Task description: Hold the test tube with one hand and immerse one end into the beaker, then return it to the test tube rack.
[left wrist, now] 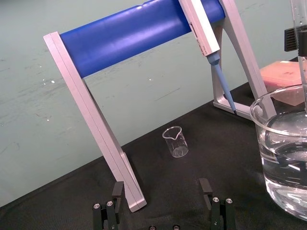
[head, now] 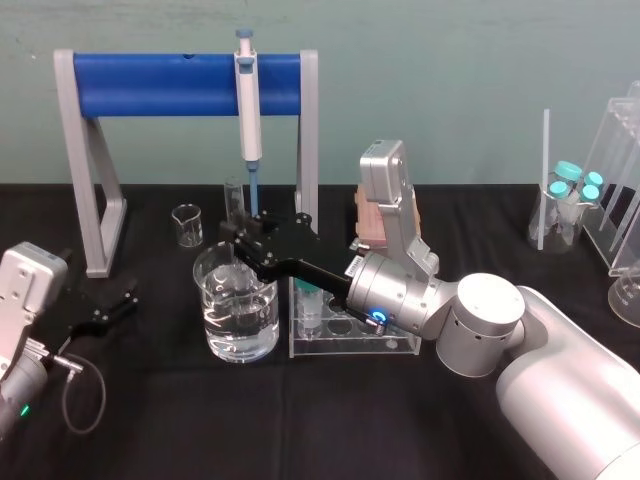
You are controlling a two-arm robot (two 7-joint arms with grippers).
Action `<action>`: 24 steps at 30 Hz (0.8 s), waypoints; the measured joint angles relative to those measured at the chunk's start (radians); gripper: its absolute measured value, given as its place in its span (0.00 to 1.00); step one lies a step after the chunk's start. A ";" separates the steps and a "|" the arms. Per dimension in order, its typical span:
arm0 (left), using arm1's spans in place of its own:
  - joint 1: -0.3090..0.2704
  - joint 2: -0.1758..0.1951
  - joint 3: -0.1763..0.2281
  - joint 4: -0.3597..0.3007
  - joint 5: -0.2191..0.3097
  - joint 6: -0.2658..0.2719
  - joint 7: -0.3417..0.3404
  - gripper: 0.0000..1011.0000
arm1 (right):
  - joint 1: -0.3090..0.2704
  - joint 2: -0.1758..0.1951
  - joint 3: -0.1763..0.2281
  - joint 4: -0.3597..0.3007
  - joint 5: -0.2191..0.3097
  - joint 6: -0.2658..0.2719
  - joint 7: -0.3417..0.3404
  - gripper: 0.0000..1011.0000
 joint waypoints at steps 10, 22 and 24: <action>0.000 0.000 0.000 0.000 0.000 0.000 0.000 0.99 | 0.001 0.000 -0.001 0.001 -0.001 -0.001 0.000 0.22; 0.000 0.000 0.000 0.000 0.000 0.000 0.000 0.99 | 0.008 0.013 0.014 -0.064 0.004 -0.022 0.002 0.22; 0.000 0.000 0.000 0.000 0.000 0.000 0.000 0.99 | 0.008 0.022 0.021 -0.095 0.010 -0.029 0.002 0.22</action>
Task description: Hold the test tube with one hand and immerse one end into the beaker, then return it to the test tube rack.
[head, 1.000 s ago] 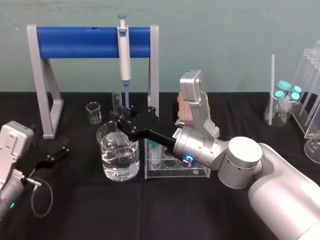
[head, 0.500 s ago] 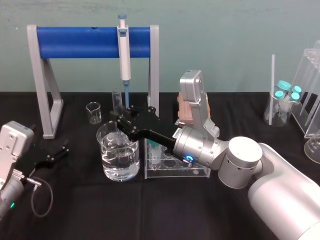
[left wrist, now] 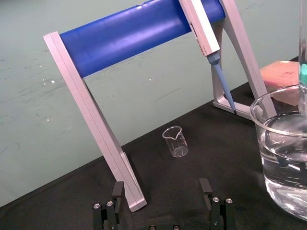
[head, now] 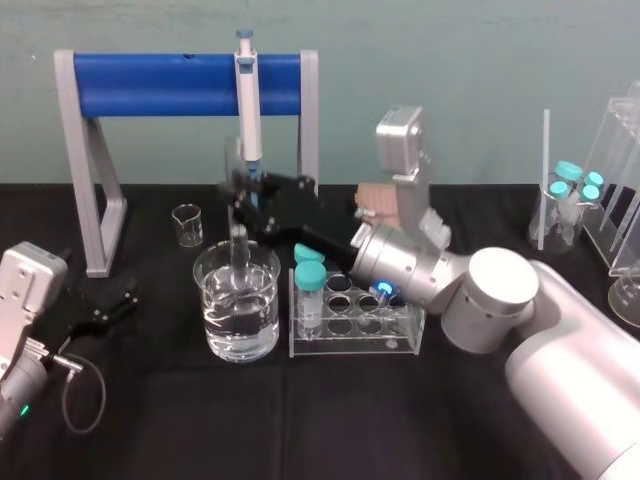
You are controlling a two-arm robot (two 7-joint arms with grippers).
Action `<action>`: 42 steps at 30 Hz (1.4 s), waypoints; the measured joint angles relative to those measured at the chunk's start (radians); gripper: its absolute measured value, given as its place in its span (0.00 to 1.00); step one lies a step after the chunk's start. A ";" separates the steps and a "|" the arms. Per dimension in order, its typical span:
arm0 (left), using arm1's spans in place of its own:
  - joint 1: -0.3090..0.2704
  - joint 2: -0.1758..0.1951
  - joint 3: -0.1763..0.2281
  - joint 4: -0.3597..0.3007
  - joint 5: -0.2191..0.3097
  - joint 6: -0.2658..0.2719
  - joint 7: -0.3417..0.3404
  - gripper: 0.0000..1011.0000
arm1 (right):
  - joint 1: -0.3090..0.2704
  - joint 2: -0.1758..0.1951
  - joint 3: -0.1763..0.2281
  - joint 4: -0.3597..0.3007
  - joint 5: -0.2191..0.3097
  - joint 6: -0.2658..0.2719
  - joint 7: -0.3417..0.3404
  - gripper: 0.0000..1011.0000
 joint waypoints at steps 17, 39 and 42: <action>0.000 0.000 0.000 0.000 0.000 0.000 0.000 0.99 | -0.078 0.121 0.110 -0.269 -0.005 -0.019 -0.137 0.22; 0.000 0.000 0.000 0.000 0.000 0.000 0.000 0.99 | -0.325 0.206 0.251 -0.429 -0.049 0.079 -0.294 0.22; 0.000 0.000 0.000 0.000 0.000 0.000 0.000 0.99 | -0.338 0.201 0.254 -0.417 -0.045 0.079 -0.289 0.22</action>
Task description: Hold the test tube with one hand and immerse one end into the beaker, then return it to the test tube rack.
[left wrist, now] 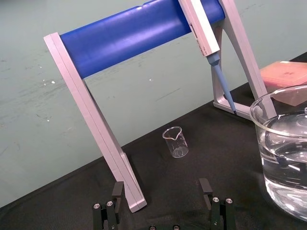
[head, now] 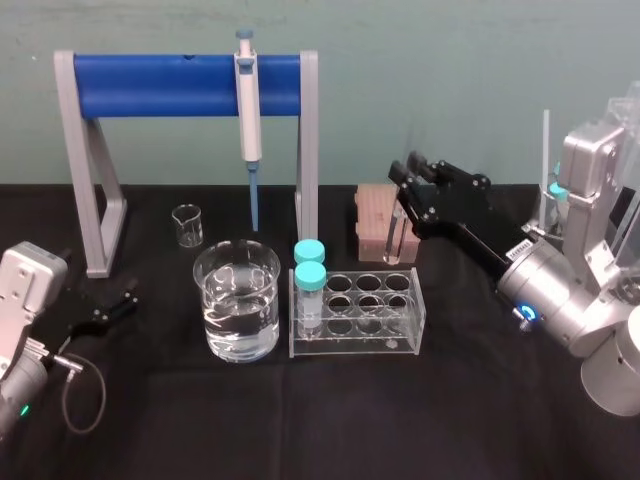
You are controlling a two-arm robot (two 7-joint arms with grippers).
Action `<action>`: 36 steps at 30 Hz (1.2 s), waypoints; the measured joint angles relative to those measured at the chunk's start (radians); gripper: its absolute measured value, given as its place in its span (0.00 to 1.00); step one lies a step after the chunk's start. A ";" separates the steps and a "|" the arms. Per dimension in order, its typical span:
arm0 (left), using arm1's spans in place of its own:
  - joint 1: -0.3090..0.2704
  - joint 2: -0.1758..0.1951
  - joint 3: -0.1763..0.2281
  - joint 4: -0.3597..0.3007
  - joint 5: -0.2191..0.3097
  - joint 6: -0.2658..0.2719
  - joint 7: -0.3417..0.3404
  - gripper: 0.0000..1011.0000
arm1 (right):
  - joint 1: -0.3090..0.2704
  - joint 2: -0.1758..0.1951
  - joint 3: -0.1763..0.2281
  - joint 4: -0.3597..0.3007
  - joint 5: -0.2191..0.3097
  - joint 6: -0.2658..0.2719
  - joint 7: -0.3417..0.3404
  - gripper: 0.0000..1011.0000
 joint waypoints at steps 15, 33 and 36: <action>0.000 0.000 0.000 0.000 0.000 0.000 0.000 0.99 | -0.012 -0.021 -0.010 0.073 0.005 -0.049 0.053 0.22; 0.000 0.000 0.000 0.000 0.000 0.000 0.000 0.99 | 0.017 -0.039 -0.035 0.140 0.004 -0.055 0.089 0.22; 0.000 0.000 0.000 0.000 0.000 0.000 0.000 0.99 | 0.023 -0.041 -0.039 0.148 0.005 -0.055 0.093 0.22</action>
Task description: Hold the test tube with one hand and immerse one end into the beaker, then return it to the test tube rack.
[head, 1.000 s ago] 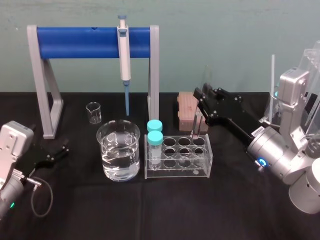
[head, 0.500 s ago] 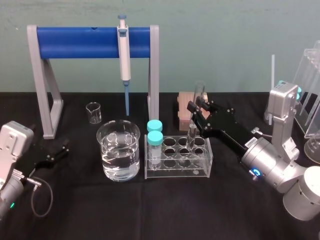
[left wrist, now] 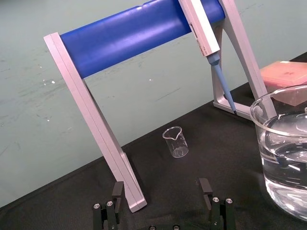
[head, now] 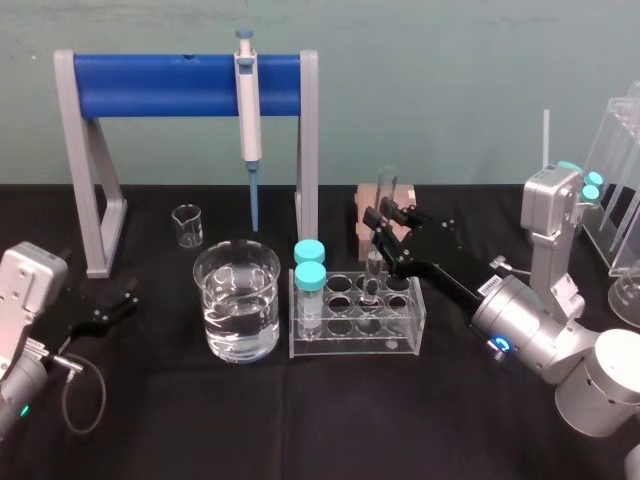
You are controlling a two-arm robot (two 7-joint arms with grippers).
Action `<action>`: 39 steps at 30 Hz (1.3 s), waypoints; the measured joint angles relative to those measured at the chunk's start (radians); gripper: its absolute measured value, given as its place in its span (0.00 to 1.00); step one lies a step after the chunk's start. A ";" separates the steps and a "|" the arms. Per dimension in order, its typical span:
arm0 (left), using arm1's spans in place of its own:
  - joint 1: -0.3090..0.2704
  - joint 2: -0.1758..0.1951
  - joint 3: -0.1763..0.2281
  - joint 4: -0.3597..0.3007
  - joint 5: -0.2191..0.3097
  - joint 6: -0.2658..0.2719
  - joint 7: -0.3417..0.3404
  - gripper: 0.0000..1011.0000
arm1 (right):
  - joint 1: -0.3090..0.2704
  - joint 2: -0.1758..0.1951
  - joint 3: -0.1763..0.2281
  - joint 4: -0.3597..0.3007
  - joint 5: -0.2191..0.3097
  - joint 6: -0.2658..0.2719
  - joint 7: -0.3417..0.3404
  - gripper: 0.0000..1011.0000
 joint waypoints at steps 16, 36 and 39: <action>0.000 0.000 0.000 0.000 0.000 0.000 0.000 0.99 | 0.021 -0.009 -0.012 0.041 0.002 -0.001 0.009 0.22; 0.000 0.000 0.000 0.000 0.000 0.000 0.000 0.99 | 0.037 -0.022 -0.021 0.104 -0.005 -0.038 0.026 0.22; 0.000 0.000 0.000 0.000 0.000 0.000 0.000 0.99 | 0.040 -0.023 -0.022 0.112 -0.007 -0.038 0.028 0.22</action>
